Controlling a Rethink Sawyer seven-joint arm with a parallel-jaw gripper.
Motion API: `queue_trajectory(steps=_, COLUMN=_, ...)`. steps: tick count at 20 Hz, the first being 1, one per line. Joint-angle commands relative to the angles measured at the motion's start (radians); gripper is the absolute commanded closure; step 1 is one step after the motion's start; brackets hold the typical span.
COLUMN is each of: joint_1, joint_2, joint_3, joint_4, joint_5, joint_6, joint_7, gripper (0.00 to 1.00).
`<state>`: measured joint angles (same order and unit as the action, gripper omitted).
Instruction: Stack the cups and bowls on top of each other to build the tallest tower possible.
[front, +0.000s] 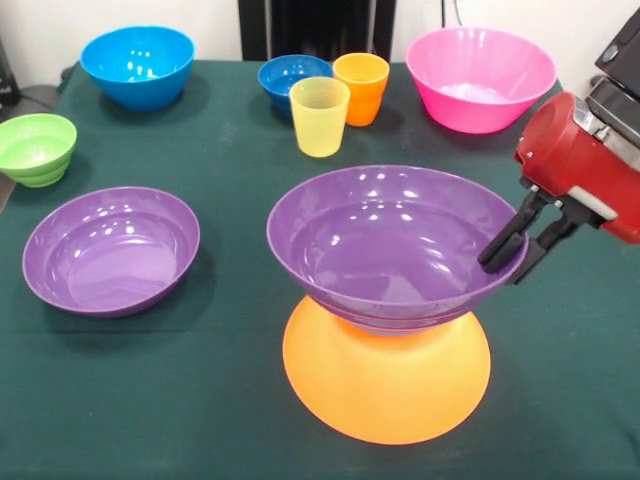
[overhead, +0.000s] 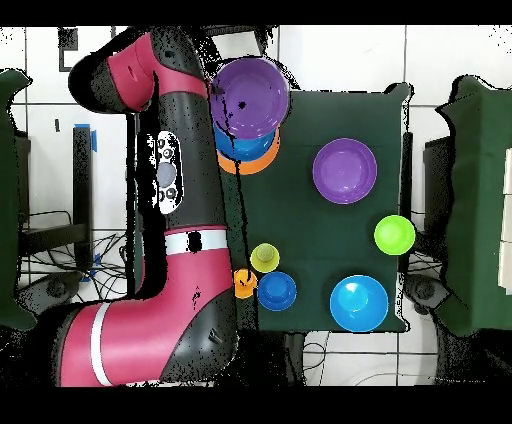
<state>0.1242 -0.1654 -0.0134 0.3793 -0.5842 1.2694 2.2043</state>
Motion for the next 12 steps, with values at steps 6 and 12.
queue_trajectory(steps=6, joint_1=-0.006, joint_2=-0.013, joint_3=0.026, joint_4=0.169, joint_5=0.035, joint_6=0.003, joint_7=-0.177, gripper=1.00)
queue_trajectory(steps=12, joint_1=-0.006, joint_2=-0.036, joint_3=0.010, joint_4=0.235, joint_5=0.047, joint_6=-0.032, joint_7=-0.170, gripper=1.00)
